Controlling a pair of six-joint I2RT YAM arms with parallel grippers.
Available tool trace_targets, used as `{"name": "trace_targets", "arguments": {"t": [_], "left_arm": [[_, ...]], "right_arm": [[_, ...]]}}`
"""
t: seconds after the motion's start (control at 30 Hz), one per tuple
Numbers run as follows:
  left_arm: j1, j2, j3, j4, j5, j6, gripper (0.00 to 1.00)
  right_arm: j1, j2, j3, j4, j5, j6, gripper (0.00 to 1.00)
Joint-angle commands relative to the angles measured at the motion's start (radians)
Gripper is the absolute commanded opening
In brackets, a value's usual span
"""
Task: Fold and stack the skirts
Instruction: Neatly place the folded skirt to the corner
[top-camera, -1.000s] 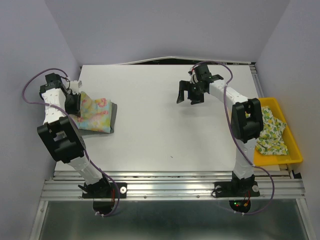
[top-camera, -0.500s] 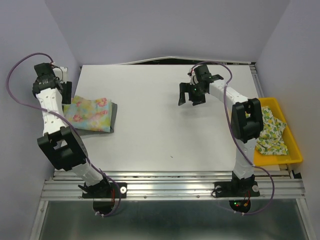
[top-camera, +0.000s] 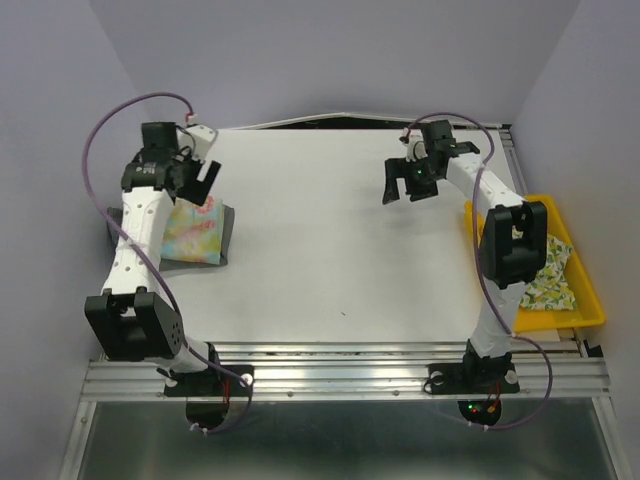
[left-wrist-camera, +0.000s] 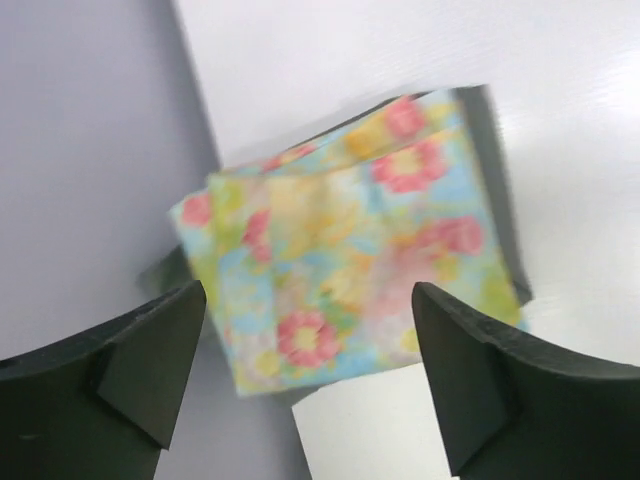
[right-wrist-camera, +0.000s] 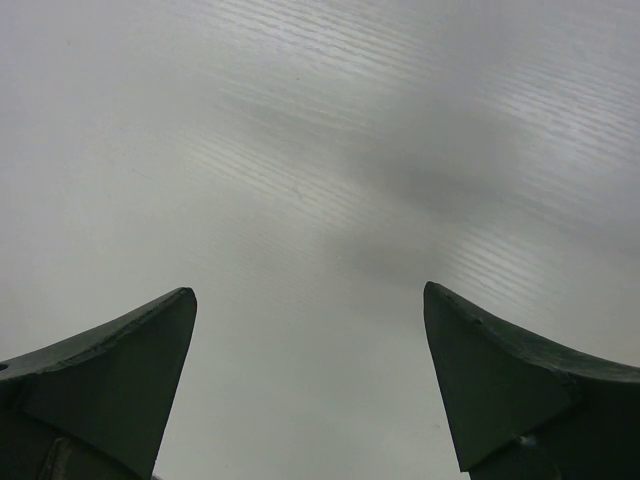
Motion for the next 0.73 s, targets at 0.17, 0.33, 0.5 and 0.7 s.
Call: {"name": "trace_targets", "arguments": {"t": [0.17, 0.33, 0.5, 0.7], "left_arm": [[-0.388, 0.089, 0.021, 0.155, 0.125, -0.127, 0.99], [-0.488, 0.163, -0.005, 0.296, 0.206, -0.246, 0.99], [-0.551, 0.154, -0.135, 0.396, 0.248, -0.337, 0.99], [-0.591, 0.102, -0.243, 0.422, 0.202, -0.371, 0.98]], "right_arm": [[-0.059, -0.252, -0.176, -0.002, 0.037, -0.082, 1.00], [-0.059, -0.342, -0.363, 0.032, 0.050, -0.104, 1.00], [-0.059, -0.425, -0.484, 0.041, -0.047, -0.117, 1.00], [-0.059, -0.511, -0.630, 0.067, -0.130, -0.137, 1.00]]}}
